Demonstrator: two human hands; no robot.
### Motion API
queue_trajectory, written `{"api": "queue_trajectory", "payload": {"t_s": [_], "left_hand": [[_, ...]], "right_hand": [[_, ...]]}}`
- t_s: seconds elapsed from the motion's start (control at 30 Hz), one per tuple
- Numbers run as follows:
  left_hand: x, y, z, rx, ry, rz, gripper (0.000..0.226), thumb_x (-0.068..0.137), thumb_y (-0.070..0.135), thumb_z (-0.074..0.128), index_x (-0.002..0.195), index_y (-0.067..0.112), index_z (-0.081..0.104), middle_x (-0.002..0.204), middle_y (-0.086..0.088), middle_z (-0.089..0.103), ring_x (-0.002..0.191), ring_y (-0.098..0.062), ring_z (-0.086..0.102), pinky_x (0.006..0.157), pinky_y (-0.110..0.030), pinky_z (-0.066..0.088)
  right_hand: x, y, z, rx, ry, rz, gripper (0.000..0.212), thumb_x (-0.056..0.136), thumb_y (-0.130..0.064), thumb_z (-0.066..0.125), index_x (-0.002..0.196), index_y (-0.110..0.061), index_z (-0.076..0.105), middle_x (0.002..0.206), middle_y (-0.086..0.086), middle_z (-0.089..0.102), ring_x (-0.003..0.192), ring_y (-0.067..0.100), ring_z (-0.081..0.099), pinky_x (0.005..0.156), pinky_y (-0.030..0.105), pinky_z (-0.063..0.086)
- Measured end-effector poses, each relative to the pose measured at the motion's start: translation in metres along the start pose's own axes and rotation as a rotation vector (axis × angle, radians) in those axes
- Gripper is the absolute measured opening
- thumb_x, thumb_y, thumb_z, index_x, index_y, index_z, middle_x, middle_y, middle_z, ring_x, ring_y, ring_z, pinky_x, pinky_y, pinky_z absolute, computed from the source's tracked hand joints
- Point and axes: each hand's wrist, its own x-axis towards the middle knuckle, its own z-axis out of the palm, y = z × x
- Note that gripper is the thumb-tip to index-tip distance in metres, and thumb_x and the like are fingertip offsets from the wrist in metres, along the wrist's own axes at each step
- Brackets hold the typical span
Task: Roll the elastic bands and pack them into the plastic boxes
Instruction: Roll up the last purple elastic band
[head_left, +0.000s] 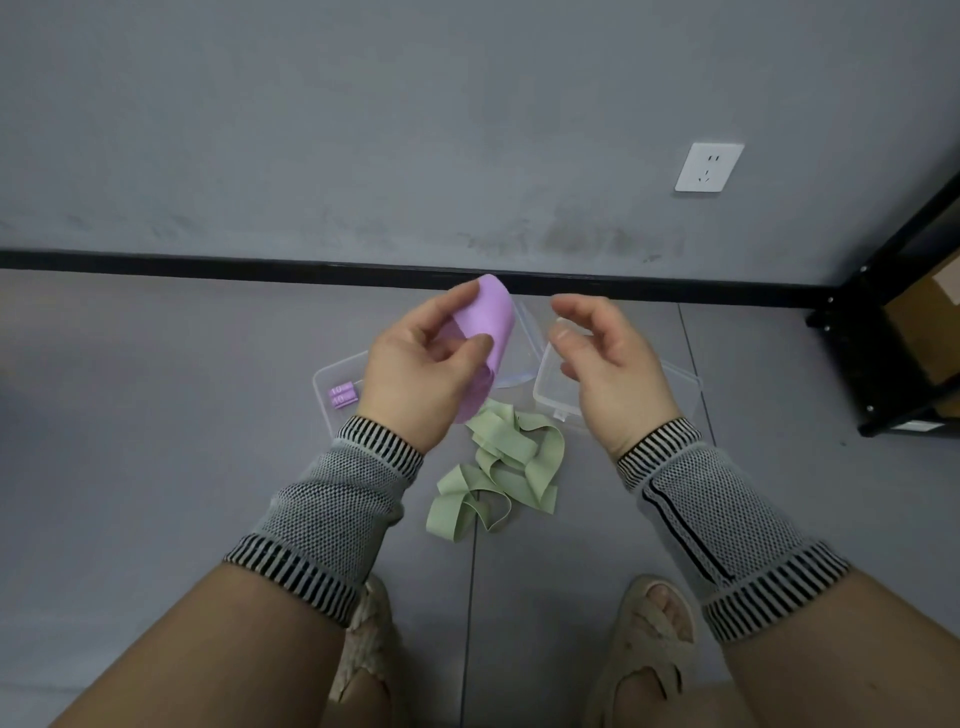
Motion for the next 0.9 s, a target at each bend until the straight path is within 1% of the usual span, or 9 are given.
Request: {"api": "queue_trajectory", "payload": {"t_s": [0.07,0.17,0.33,0.43,0.53,0.6,0.73,0.8,0.9], "left_hand": [[-0.001,0.0,0.001,-0.054,-0.072,-0.001,0.041,0.083,-0.005,0.063,0.107,0.028,0.061,0.066,0.007,0.065,0.063,-0.005,0.059,0.069,-0.013,0.05],[-0.001,-0.001,0.002,-0.07,-0.149,0.019,0.043,0.083,-0.005,0.063,0.104,0.033,0.061,0.083,-0.011,0.065,0.079,-0.018,0.058,0.079,-0.023,0.051],[0.002,-0.008,0.001,0.053,-0.119,0.041,0.045,0.083,0.002,0.065,0.106,0.04,0.058,0.078,-0.013,0.061,0.072,-0.015,0.054,0.074,-0.02,0.049],[0.005,-0.013,0.001,0.095,-0.075,0.036,0.044,0.085,0.005,0.064,0.11,0.04,0.055,0.074,-0.013,0.058,0.069,-0.015,0.051,0.069,-0.018,0.047],[0.008,-0.015,0.0,0.101,-0.026,0.029,0.046,0.087,0.007,0.061,0.119,0.037,0.053,0.071,-0.012,0.054,0.066,-0.016,0.047,0.068,-0.022,0.046],[0.01,-0.016,-0.002,0.108,0.005,0.024,0.047,0.087,0.008,0.06,0.126,0.032,0.052,0.073,-0.006,0.054,0.067,-0.015,0.048,0.068,-0.029,0.048],[0.011,-0.014,-0.003,0.054,0.027,0.001,0.048,0.089,0.005,0.057,0.133,0.022,0.049,0.106,0.018,0.058,0.087,-0.002,0.061,0.086,-0.026,0.051],[0.011,-0.014,-0.002,-0.029,0.034,-0.034,0.047,0.089,0.002,0.055,0.132,0.02,0.048,0.114,0.016,0.055,0.107,-0.011,0.059,0.091,-0.034,0.052],[0.012,-0.014,-0.002,-0.1,0.061,-0.074,0.045,0.088,0.001,0.057,0.126,0.024,0.051,0.112,0.013,0.055,0.11,-0.02,0.059,0.083,-0.035,0.056]], "right_hand": [[-0.001,0.0,0.001,0.024,-0.045,0.018,0.025,0.095,-0.015,0.052,0.119,-0.018,0.059,0.116,-0.01,0.06,0.099,-0.004,0.057,0.095,0.027,0.047],[-0.002,-0.001,0.003,0.07,-0.083,0.027,0.019,0.095,-0.014,0.053,0.109,-0.018,0.063,0.096,-0.008,0.067,0.08,-0.005,0.061,0.077,0.018,0.051],[-0.004,-0.002,0.002,0.066,-0.093,0.009,0.02,0.087,-0.007,0.064,0.092,-0.025,0.063,0.062,-0.009,0.062,0.06,0.007,0.06,0.062,0.021,0.051],[-0.004,-0.001,0.001,-0.018,-0.107,-0.016,0.026,0.086,-0.007,0.064,0.092,-0.032,0.063,0.067,-0.006,0.063,0.063,0.008,0.061,0.065,0.025,0.053],[-0.003,0.0,-0.001,-0.076,-0.127,-0.018,0.021,0.089,-0.009,0.061,0.102,-0.025,0.067,0.074,0.011,0.065,0.068,0.019,0.06,0.071,0.031,0.053],[-0.003,0.0,-0.001,-0.029,-0.166,-0.001,0.023,0.088,-0.006,0.061,0.106,-0.019,0.067,0.073,0.015,0.066,0.064,0.015,0.06,0.065,0.025,0.053],[-0.004,-0.002,-0.001,0.098,-0.201,0.028,0.028,0.084,0.001,0.064,0.102,-0.02,0.066,0.063,-0.003,0.062,0.054,0.002,0.056,0.057,0.015,0.045],[-0.003,-0.002,-0.002,0.137,-0.203,0.041,0.03,0.083,0.002,0.065,0.101,-0.021,0.065,0.067,-0.004,0.066,0.063,0.007,0.061,0.063,0.02,0.05],[-0.003,-0.002,-0.002,0.157,-0.211,0.06,0.03,0.084,0.003,0.064,0.101,-0.022,0.064,0.07,-0.001,0.068,0.069,0.016,0.064,0.068,0.029,0.056]]}}
